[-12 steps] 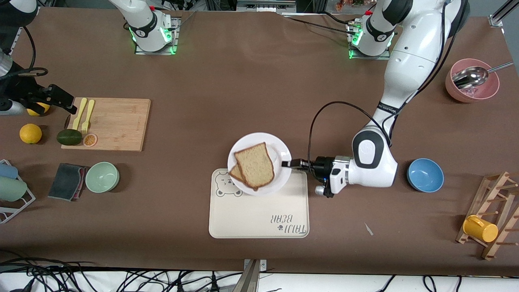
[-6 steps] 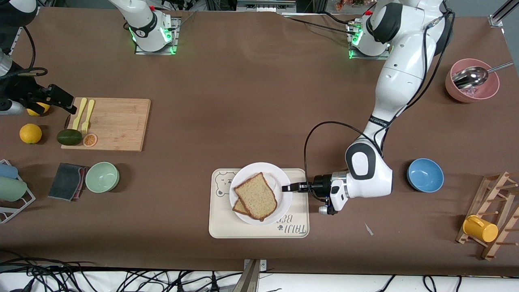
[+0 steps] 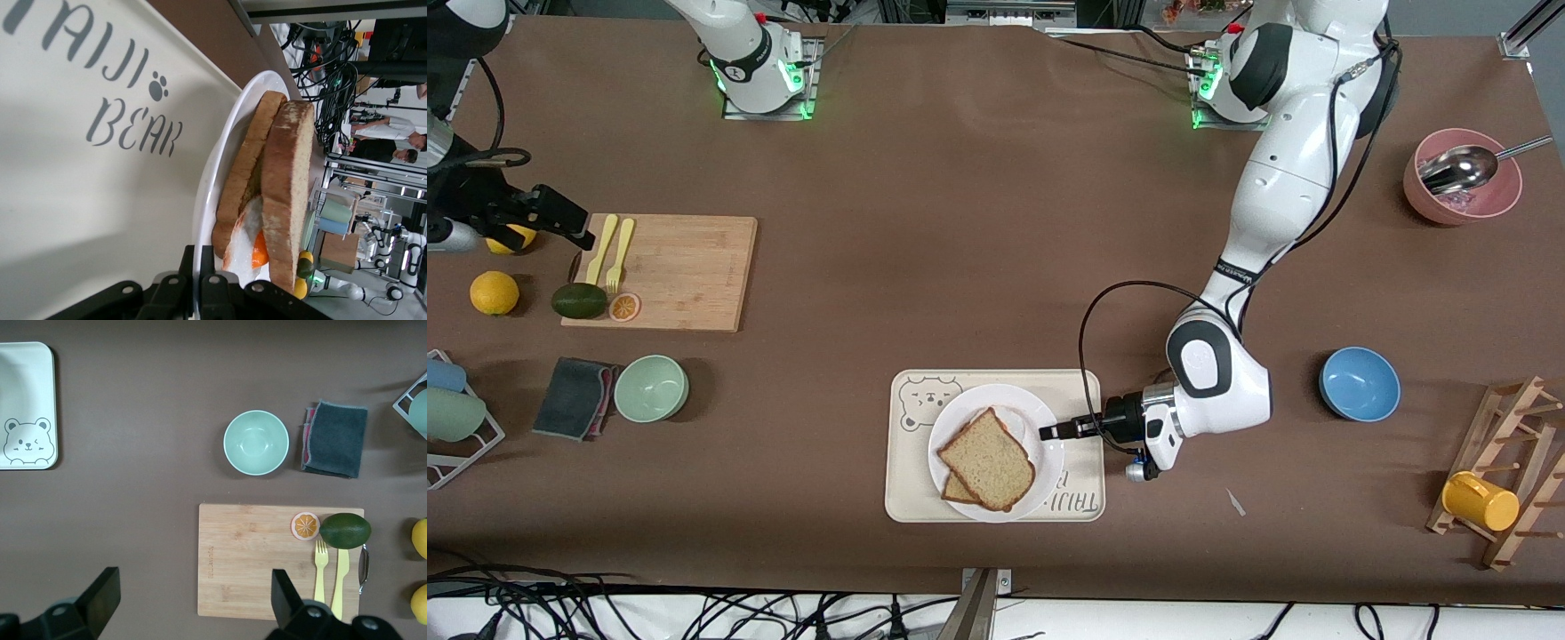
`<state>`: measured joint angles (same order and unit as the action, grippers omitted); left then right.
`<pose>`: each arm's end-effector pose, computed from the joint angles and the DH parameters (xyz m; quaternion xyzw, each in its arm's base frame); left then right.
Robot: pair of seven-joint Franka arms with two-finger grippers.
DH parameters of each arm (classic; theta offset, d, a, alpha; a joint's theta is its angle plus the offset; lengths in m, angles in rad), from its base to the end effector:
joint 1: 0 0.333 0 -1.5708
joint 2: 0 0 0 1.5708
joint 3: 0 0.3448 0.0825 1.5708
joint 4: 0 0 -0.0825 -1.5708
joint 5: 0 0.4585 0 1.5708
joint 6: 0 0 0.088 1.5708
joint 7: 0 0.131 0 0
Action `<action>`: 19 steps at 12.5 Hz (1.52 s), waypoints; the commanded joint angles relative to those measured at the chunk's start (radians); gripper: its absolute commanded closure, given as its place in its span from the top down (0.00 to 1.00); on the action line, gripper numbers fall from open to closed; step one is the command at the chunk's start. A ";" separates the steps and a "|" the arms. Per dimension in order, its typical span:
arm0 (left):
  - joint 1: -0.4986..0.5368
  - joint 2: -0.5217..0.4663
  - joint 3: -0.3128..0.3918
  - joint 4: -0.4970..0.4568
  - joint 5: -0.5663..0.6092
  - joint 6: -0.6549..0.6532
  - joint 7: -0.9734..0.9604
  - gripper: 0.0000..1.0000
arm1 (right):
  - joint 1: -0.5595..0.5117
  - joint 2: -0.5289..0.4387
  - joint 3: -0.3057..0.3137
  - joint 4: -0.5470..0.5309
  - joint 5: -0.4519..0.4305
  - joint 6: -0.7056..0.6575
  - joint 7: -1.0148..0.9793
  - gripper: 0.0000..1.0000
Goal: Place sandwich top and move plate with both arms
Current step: 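Open the left gripper and release the plate rim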
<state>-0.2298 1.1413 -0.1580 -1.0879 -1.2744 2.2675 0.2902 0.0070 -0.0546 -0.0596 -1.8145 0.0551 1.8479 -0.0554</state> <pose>0.8137 -0.3285 0.0961 0.8430 0.1343 -0.0109 0.5208 0.6280 -0.0281 0.5540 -0.9986 0.0050 -0.0454 0.0260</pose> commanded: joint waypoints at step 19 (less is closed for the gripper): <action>0.006 0.006 0.000 0.036 -0.017 0.023 0.029 1.00 | -0.004 -0.010 -0.002 0.001 0.015 -0.013 -0.007 1.00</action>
<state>-0.2323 1.1587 -0.1575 -1.0689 -1.2782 2.2946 0.2996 0.0070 -0.0546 -0.0605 -1.8145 0.0552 1.8477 -0.0554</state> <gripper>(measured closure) 0.286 0.000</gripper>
